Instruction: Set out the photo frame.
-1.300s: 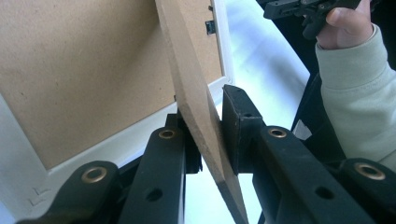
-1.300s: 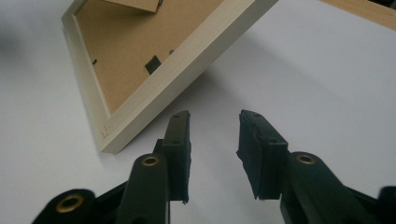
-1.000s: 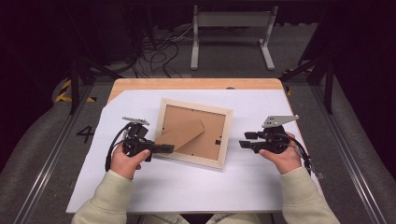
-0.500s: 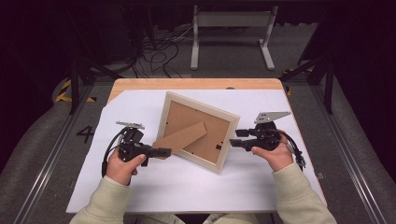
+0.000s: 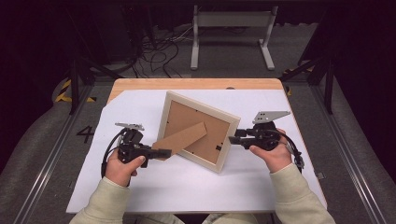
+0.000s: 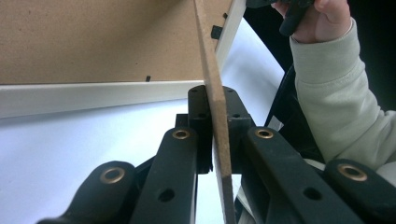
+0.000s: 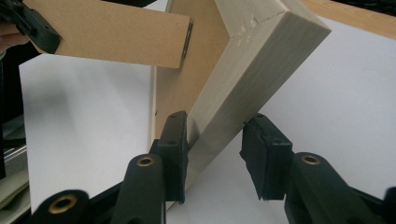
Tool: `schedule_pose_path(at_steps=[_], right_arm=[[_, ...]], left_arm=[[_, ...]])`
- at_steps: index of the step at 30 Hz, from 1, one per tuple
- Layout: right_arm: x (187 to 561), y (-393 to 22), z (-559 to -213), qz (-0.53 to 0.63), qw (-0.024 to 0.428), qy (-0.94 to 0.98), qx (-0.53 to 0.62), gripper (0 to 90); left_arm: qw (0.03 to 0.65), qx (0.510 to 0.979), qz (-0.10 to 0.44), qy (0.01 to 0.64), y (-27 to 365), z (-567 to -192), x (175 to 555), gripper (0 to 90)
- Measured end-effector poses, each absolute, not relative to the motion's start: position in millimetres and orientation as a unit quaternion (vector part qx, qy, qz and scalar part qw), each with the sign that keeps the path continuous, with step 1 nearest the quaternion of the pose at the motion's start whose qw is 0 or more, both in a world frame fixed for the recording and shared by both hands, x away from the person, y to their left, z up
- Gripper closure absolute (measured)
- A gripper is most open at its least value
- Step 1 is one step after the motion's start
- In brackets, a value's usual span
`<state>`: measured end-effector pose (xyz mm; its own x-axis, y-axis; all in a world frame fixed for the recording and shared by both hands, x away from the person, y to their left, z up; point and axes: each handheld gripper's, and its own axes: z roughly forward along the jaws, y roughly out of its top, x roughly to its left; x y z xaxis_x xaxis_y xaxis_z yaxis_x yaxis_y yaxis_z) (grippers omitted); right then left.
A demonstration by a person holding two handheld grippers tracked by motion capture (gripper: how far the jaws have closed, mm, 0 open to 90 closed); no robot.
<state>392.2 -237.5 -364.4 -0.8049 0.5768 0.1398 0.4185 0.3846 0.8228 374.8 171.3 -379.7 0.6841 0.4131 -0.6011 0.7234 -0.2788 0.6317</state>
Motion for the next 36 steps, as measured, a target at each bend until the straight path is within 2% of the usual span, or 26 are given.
schedule_pose_path(at_steps=[9,17,22,29,33,36], right_arm=[[377,-242,-349,0.479,0.144,0.819,0.281,68.0],[368,-242,-343,0.463,0.198,0.823,0.264,68.8],[364,-242,-342,0.45,0.221,0.826,0.257,69.3],[359,-239,-340,0.441,0.24,0.829,0.246,69.9],[359,-236,-342,0.435,0.241,0.834,0.24,71.3],[357,-235,-341,0.436,0.238,0.836,0.234,71.7]], left_arm=[[0.481,0.796,-0.127,0.343,164,-381,379,85.5],[0.459,0.821,-0.087,0.329,151,-387,385,82.7],[0.443,0.833,-0.081,0.321,143,-396,389,81.0],[0.412,0.853,-0.086,0.307,135,-412,394,78.2],[0.404,0.862,-0.069,0.299,133,-418,394,76.6],[0.405,0.86,-0.066,0.302,135,-419,394,70.4]])
